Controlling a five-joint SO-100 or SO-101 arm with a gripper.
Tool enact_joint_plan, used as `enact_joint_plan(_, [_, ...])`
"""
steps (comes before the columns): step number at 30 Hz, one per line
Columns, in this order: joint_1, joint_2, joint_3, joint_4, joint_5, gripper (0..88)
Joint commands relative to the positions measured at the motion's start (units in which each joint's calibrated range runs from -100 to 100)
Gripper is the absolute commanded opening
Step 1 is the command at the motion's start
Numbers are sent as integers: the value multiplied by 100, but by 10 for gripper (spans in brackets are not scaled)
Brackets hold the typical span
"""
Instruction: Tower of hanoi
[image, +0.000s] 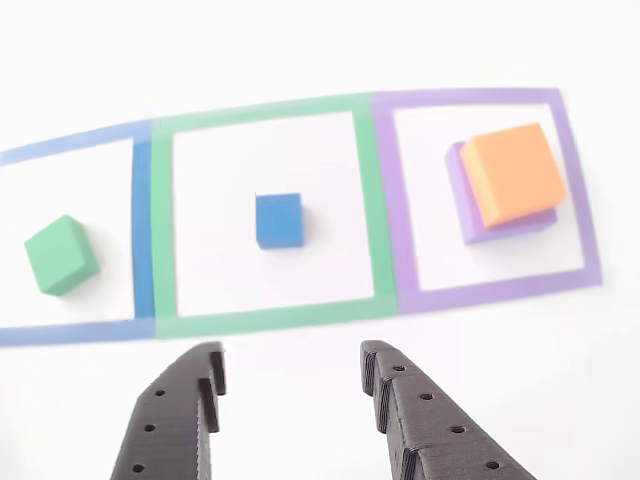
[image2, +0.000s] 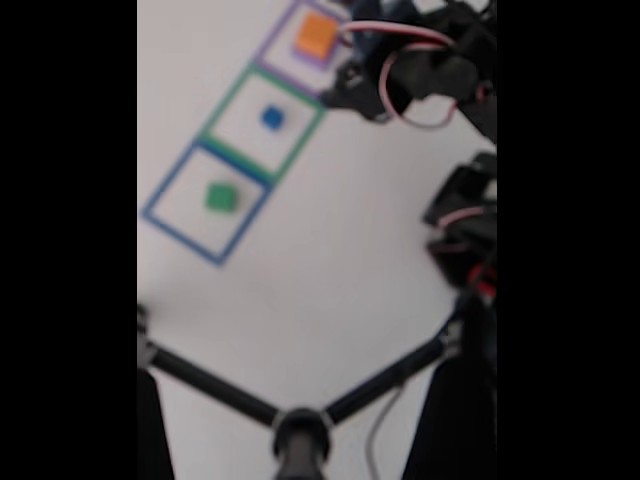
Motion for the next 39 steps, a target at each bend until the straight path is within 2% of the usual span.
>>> enact_joint_plan(1, [144,-269,752,-989,59,179])
enact_joint_plan(8, [240,-188,2352,-3070,59,202])
enact_joint_plan(20, [269,1136,4579,-7572,59,261])
enact_joint_plan(26, [211,1871,4834,-8698,59,292])
enact_joint_plan(39, [116,3696,4907,-10762,59,292])
